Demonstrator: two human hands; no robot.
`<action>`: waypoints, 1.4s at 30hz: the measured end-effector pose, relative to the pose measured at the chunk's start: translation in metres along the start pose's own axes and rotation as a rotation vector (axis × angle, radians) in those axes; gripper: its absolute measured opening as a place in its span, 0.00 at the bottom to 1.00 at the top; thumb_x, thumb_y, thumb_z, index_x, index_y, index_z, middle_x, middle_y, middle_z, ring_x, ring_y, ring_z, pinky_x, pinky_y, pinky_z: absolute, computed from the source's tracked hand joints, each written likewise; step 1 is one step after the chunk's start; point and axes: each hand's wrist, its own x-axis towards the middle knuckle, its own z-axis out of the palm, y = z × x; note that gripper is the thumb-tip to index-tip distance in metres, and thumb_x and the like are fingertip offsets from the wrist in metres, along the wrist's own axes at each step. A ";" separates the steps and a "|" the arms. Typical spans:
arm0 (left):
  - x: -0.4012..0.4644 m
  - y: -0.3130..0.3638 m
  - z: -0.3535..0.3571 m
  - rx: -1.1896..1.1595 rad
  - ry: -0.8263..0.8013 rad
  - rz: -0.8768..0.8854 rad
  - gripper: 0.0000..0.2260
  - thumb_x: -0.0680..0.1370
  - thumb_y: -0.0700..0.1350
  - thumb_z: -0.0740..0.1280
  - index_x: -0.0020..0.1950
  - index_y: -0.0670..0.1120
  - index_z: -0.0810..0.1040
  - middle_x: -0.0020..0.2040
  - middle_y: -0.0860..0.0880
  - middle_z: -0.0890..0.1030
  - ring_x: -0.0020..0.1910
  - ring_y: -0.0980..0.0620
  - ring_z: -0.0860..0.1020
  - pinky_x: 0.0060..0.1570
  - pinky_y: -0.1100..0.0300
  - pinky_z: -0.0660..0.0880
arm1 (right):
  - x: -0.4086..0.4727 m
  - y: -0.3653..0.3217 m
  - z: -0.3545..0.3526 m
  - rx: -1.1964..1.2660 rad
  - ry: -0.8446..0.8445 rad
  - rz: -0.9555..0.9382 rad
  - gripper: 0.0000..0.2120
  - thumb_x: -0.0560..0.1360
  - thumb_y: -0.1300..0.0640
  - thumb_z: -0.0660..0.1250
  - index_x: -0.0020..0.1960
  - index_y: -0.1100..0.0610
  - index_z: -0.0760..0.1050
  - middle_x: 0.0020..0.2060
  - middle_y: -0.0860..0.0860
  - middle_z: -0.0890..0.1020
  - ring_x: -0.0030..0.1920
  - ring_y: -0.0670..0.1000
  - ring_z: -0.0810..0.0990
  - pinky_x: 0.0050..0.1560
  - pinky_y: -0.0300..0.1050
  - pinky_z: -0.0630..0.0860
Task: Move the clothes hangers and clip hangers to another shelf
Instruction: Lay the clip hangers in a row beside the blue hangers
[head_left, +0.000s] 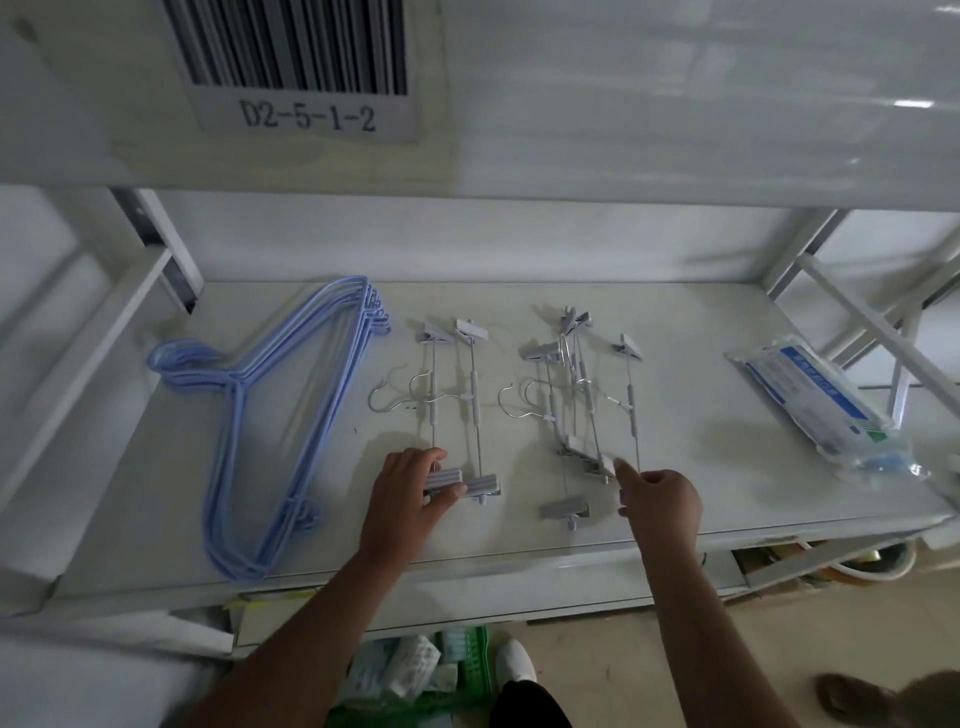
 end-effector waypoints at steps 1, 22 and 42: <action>0.000 0.000 0.000 0.005 0.000 0.004 0.19 0.73 0.59 0.65 0.59 0.49 0.76 0.50 0.55 0.78 0.50 0.54 0.73 0.48 0.54 0.76 | -0.002 -0.005 -0.001 0.021 0.024 -0.006 0.25 0.75 0.49 0.67 0.32 0.71 0.78 0.25 0.59 0.82 0.30 0.54 0.84 0.30 0.38 0.68; 0.000 0.002 -0.001 0.014 0.022 0.023 0.17 0.74 0.57 0.67 0.57 0.49 0.77 0.49 0.54 0.77 0.49 0.55 0.71 0.48 0.57 0.72 | -0.045 -0.052 0.086 0.011 -0.284 -0.185 0.15 0.71 0.53 0.70 0.29 0.57 0.74 0.23 0.54 0.75 0.21 0.40 0.79 0.25 0.37 0.69; 0.000 0.002 -0.001 0.009 0.015 -0.006 0.15 0.76 0.57 0.64 0.58 0.52 0.81 0.48 0.52 0.74 0.50 0.54 0.68 0.46 0.59 0.71 | -0.024 -0.037 0.095 -0.088 -0.164 -0.193 0.18 0.70 0.46 0.73 0.31 0.57 0.72 0.27 0.52 0.73 0.28 0.51 0.70 0.30 0.42 0.63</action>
